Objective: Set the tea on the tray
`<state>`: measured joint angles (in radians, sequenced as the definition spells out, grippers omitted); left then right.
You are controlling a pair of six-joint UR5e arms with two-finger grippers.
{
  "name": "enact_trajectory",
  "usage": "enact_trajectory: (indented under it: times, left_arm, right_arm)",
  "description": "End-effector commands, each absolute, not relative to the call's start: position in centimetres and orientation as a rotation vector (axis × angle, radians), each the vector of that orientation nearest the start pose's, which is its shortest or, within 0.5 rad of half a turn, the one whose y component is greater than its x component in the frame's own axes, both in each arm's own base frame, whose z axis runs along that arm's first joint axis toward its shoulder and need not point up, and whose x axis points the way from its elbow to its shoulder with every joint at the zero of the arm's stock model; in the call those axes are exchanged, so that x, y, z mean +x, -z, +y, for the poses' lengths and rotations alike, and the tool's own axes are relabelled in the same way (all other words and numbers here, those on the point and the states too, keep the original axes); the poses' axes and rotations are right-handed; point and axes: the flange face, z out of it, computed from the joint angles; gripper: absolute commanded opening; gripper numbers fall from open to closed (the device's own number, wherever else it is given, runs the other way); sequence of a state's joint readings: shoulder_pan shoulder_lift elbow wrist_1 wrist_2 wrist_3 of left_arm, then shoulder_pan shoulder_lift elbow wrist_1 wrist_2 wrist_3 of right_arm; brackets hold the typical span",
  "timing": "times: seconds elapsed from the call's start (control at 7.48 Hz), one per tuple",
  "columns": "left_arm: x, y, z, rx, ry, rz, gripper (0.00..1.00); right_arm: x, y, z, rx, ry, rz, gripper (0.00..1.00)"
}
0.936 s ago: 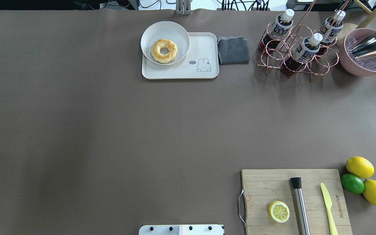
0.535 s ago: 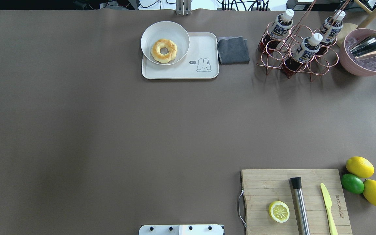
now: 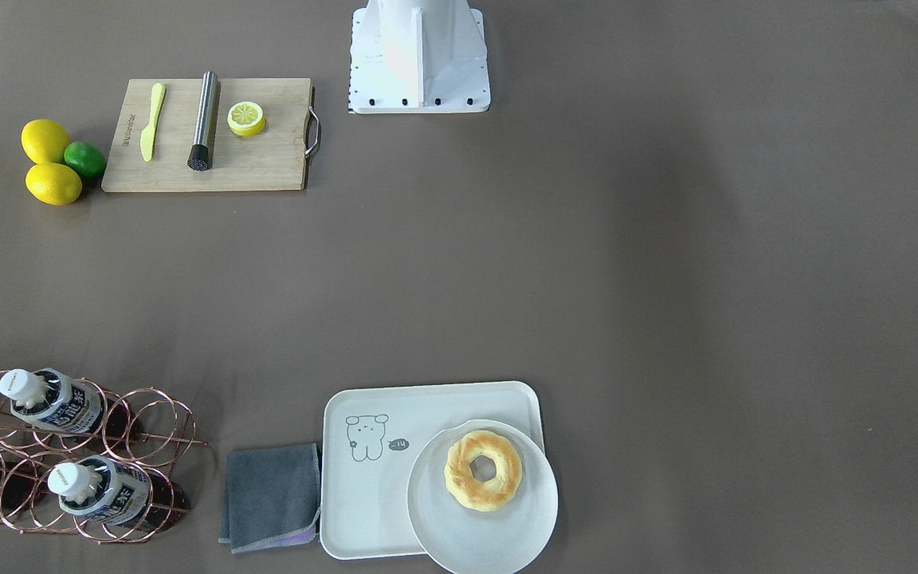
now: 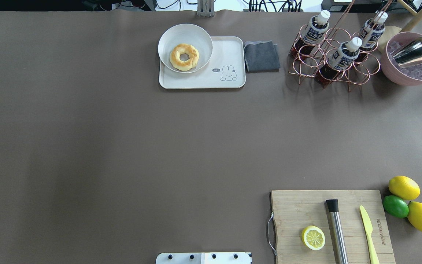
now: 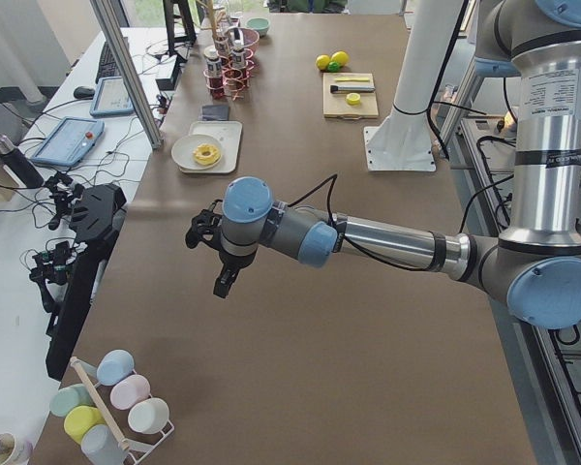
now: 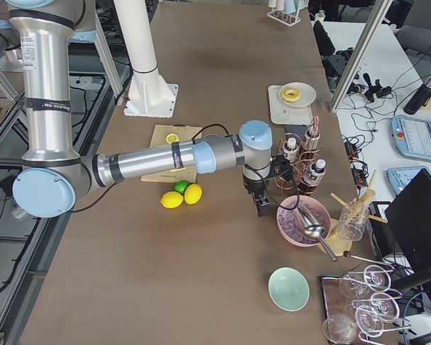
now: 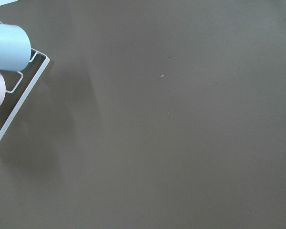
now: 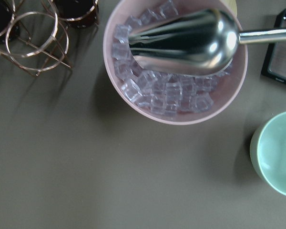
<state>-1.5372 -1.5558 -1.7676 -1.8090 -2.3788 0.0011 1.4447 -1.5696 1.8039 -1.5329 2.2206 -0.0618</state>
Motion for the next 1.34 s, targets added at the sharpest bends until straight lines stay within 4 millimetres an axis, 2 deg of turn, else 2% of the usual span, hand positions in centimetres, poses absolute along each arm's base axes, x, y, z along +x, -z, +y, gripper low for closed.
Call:
enact_trajectory:
  times: [0.0,0.4,0.53,0.67,1.07,1.2]
  left_arm:
    - [-4.1,-52.2,-51.1,0.413,-0.224,0.807,1.00]
    - [-3.9,-51.7,-51.3,0.422,-0.230,0.808,1.00]
    - [-3.9,-51.6,-51.3,0.424,-0.231,0.807,1.00]
    - [-3.9,-51.5,-51.3,0.431,-0.234,0.807,1.00]
    - [-3.2,-51.5,-51.4,0.429,-0.248,0.810,1.00]
    - [-3.1,-51.5,-51.4,0.428,-0.249,0.811,1.00]
  right_arm:
    - [-3.7,-48.4,-54.1,0.231,0.124,-0.743,0.99]
    - [-14.0,-37.9,-57.8,0.174,-0.074,-0.841,0.99]
    - [-17.0,-36.6,-58.0,0.157,-0.107,-0.835,0.99]
    - [-18.5,-35.8,-59.2,0.157,-0.137,-0.818,0.98]
    - [-19.5,-35.2,-60.7,0.179,-0.162,-0.783,0.88]
    - [-19.9,-35.4,-60.8,0.202,-0.164,-0.760,0.78]
